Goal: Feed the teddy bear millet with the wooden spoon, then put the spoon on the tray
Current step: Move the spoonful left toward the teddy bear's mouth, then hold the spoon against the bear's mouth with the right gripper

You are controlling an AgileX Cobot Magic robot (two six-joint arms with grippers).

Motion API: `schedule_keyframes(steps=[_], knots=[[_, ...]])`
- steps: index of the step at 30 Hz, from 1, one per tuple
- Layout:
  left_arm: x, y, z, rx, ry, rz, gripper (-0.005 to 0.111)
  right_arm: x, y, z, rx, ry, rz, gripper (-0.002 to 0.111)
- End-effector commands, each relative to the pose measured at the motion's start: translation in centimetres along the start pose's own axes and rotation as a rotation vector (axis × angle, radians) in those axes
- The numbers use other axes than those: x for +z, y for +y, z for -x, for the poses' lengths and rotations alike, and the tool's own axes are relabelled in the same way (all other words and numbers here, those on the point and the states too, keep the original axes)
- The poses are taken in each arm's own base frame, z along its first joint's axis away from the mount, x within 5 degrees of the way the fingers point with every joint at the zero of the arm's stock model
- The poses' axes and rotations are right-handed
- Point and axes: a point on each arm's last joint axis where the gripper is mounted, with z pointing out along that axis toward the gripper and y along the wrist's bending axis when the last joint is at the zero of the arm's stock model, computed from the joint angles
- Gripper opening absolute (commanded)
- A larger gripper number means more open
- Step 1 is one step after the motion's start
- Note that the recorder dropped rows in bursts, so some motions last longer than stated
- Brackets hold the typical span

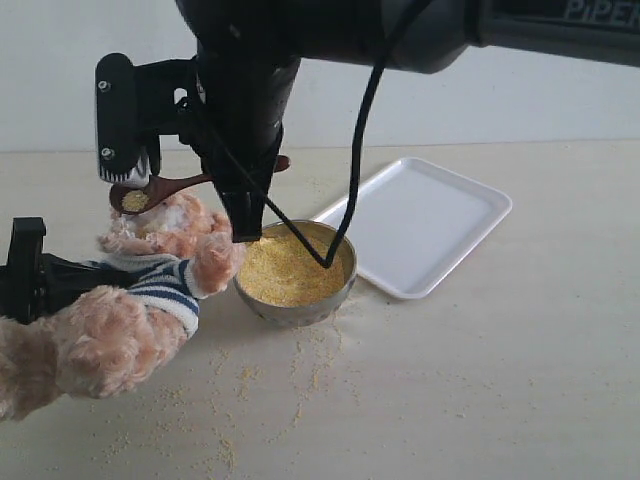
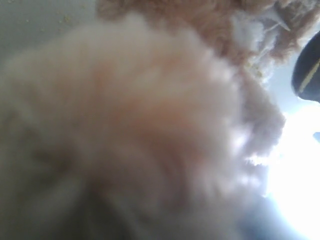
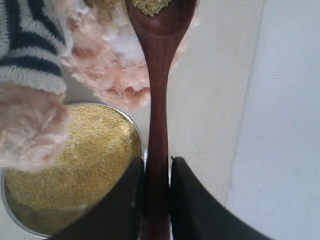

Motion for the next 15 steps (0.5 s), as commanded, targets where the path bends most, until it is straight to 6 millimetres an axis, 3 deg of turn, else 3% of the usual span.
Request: schedule_keyframes(steps=[1,15], knots=[[0.01,-0.34,0.11,-0.001,0.002,-0.035,0.005,-0.48,-0.24,0.40,-0.074,0.042,-0.070,0.000],[0.01,-0.34,0.11,-0.001,0.002,-0.035,0.005,-1.06,-0.15,0.86,-0.178,0.128,-0.146,0.000]])
